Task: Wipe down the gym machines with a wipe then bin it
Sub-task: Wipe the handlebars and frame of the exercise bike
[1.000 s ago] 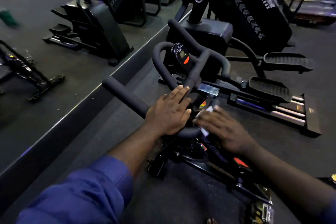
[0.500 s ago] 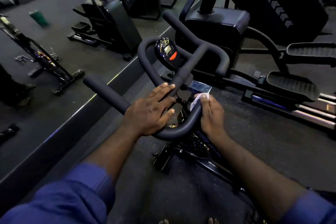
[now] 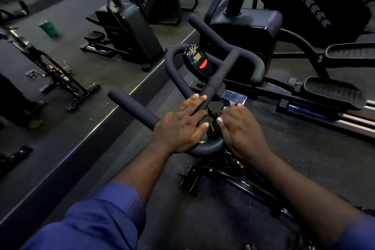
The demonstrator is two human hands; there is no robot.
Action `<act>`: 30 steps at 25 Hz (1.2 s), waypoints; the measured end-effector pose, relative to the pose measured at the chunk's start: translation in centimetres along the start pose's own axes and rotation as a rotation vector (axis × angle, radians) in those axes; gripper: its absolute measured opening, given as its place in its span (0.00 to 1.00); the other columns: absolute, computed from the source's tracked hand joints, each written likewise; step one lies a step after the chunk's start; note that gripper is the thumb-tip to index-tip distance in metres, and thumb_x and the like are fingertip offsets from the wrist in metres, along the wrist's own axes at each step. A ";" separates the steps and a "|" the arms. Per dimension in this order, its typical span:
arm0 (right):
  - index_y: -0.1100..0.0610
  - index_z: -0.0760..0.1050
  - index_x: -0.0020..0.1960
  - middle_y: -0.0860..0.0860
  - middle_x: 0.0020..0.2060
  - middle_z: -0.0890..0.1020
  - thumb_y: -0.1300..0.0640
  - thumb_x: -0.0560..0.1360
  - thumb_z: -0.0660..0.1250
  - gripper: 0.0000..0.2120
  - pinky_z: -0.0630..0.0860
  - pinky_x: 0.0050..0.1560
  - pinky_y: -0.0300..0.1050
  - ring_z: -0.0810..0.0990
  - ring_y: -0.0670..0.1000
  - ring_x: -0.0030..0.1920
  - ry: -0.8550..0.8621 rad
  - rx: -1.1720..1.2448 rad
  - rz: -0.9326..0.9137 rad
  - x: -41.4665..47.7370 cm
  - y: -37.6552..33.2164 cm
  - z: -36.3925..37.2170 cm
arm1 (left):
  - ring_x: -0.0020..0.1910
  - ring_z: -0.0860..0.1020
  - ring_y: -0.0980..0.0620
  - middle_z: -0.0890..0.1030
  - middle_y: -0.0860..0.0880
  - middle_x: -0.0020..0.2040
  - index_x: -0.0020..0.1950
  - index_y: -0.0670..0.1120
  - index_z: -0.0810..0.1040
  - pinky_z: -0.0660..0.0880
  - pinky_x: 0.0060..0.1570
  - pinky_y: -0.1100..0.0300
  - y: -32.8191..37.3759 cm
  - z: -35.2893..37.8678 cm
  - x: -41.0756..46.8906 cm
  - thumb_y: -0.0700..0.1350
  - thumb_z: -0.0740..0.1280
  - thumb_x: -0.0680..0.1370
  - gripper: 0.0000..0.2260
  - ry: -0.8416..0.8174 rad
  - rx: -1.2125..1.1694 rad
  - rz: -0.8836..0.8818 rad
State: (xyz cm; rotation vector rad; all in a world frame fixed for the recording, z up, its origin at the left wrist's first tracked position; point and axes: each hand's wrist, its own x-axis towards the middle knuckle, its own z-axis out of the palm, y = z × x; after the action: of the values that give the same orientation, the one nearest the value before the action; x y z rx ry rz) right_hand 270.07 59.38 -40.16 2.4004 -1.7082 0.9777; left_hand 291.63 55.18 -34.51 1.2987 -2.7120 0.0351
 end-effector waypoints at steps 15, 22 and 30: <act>0.58 0.82 0.49 0.51 0.39 0.85 0.49 0.86 0.61 0.17 0.80 0.43 0.48 0.82 0.46 0.40 0.493 0.568 1.057 -7.0 -12.7 3.4 | 0.84 0.54 0.50 0.61 0.48 0.84 0.63 0.50 0.78 0.79 0.58 0.43 -0.5 1.2 -0.4 0.59 0.55 0.83 0.19 0.107 -0.034 0.086; 0.60 0.79 0.51 0.55 0.42 0.86 0.58 0.86 0.60 0.11 0.82 0.46 0.49 0.85 0.52 0.41 0.929 1.544 1.374 1.0 -8.4 0.2 | 0.84 0.53 0.50 0.60 0.47 0.84 0.62 0.50 0.78 0.79 0.59 0.45 -0.5 0.8 -0.8 0.58 0.54 0.84 0.19 0.106 -0.085 0.099; 0.63 0.80 0.63 0.58 0.54 0.85 0.63 0.86 0.59 0.12 0.84 0.54 0.42 0.83 0.53 0.54 0.907 1.219 1.285 -5.0 -15.5 2.8 | 0.83 0.57 0.48 0.63 0.46 0.82 0.61 0.48 0.78 0.79 0.55 0.45 -0.9 1.2 -0.7 0.56 0.55 0.84 0.17 0.126 -0.101 0.110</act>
State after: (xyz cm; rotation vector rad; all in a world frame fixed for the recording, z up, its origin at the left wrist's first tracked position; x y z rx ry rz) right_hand 283.76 68.65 -39.99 0.0505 -2.2569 3.1200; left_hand 292.56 55.06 -35.84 1.0815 -2.6387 -0.0087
